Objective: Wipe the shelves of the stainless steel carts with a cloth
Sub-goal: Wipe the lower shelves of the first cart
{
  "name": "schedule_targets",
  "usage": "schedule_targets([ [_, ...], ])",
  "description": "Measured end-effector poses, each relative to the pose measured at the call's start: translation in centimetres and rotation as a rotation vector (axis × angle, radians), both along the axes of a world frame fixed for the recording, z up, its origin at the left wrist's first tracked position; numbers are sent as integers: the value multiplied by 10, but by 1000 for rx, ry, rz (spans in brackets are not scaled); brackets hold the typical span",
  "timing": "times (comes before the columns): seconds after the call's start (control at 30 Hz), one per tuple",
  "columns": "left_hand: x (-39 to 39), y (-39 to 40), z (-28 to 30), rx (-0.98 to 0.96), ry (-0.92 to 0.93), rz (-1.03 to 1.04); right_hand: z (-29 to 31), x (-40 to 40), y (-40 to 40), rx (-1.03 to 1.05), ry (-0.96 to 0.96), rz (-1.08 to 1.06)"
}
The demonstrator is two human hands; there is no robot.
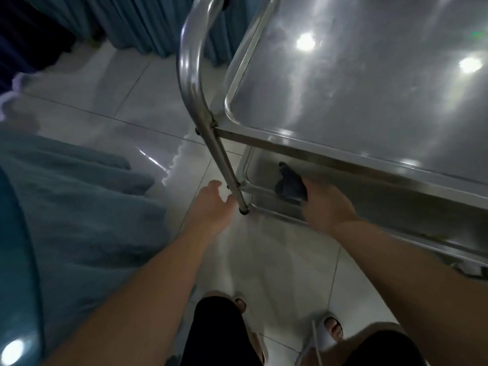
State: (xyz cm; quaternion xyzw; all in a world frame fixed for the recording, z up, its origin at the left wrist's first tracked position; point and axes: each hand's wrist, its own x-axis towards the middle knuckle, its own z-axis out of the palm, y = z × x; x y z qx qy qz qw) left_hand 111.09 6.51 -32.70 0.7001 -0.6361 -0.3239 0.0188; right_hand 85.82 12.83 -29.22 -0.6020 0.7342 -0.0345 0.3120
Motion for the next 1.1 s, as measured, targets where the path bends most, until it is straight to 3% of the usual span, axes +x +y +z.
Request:
schedule_targets([
  [0.17,-11,-32,-44,-286,346,138,-38,6,-53,-175,32,-148],
  [0.3,-26,-48,-66,-378,560,209,-72,32,-81,-312,51,-235],
  [0.4,-29,-58,-83,-474,654,262,-105,54,-97,-336,-29,-154],
  [0.5,-31,-72,-97,-543,734,272,-136,73,-111,-162,-219,46],
  [0.57,-34,-78,-105,-595,769,279,-152,78,-120,-76,-136,211],
  [0.63,-39,-80,-111,-617,825,304,-162,80,-126,-186,-14,289],
  [0.87,-47,-79,-122,-665,917,336,-199,86,-111,-250,127,157],
  [1.1,-50,-82,-122,-701,933,362,-207,-45,-28,-261,280,-63],
])
